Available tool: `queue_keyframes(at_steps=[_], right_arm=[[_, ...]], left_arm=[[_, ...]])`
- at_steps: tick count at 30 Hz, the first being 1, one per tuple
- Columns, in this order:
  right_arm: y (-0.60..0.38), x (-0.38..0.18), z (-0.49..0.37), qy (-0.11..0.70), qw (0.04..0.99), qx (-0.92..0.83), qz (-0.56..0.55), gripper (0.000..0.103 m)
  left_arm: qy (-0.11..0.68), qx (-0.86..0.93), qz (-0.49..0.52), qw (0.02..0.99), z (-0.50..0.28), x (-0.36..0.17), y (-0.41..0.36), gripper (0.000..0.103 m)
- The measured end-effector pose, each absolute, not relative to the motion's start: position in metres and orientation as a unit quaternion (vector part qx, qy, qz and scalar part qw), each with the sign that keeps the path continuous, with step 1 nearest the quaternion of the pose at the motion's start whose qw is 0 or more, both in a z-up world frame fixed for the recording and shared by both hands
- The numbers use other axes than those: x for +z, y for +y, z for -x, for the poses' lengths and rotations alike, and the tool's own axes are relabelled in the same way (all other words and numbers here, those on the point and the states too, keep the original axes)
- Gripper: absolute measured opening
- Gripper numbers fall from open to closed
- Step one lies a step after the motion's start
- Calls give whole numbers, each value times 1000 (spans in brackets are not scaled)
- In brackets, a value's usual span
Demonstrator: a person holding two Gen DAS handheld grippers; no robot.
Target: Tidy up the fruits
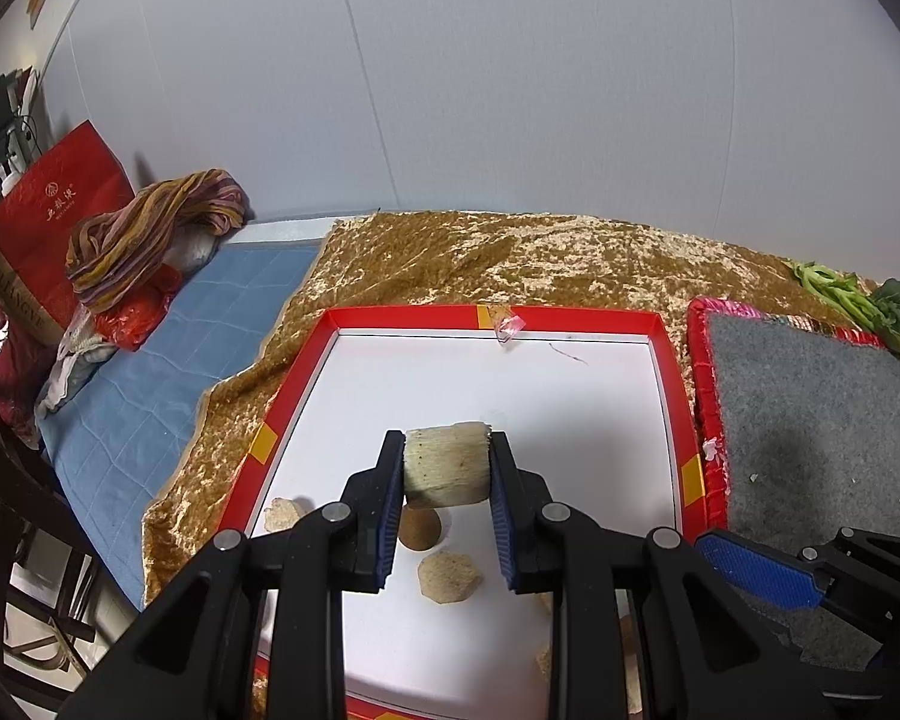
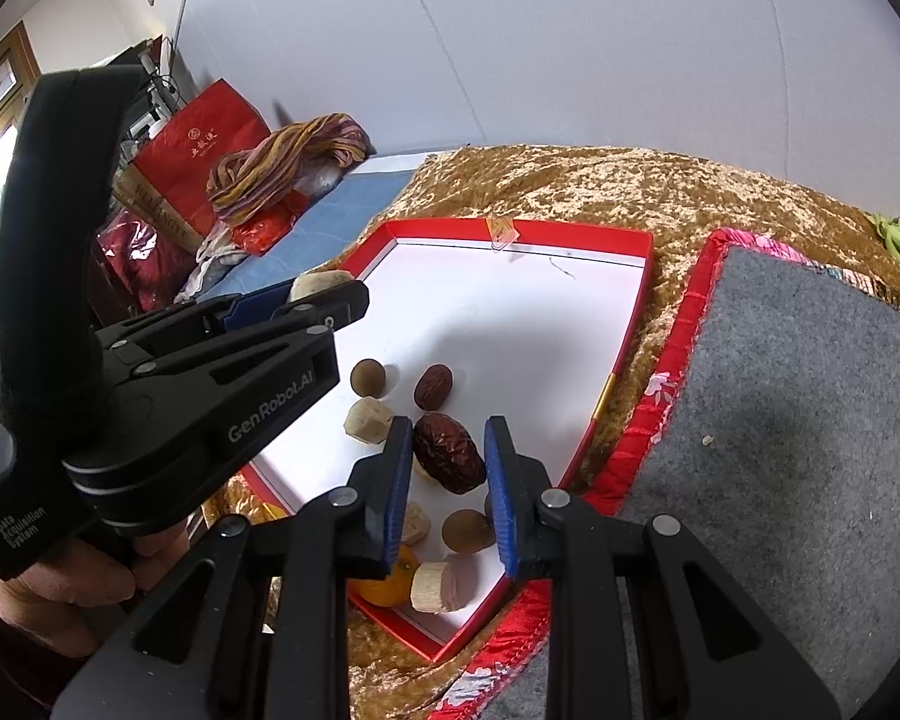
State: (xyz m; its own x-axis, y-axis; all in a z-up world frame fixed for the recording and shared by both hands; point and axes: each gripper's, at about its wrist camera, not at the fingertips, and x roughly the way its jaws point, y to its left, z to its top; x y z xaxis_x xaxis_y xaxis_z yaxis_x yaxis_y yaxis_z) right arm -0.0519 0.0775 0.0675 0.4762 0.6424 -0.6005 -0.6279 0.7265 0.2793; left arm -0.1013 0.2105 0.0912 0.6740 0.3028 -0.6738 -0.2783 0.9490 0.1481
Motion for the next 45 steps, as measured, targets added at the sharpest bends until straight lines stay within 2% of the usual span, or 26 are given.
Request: queue_keyframes(at_steps=[45], right_arm=[[85,62,47,365,853,373,24,27]], left_arm=[[401,169,-14,900,98,81,221,27]])
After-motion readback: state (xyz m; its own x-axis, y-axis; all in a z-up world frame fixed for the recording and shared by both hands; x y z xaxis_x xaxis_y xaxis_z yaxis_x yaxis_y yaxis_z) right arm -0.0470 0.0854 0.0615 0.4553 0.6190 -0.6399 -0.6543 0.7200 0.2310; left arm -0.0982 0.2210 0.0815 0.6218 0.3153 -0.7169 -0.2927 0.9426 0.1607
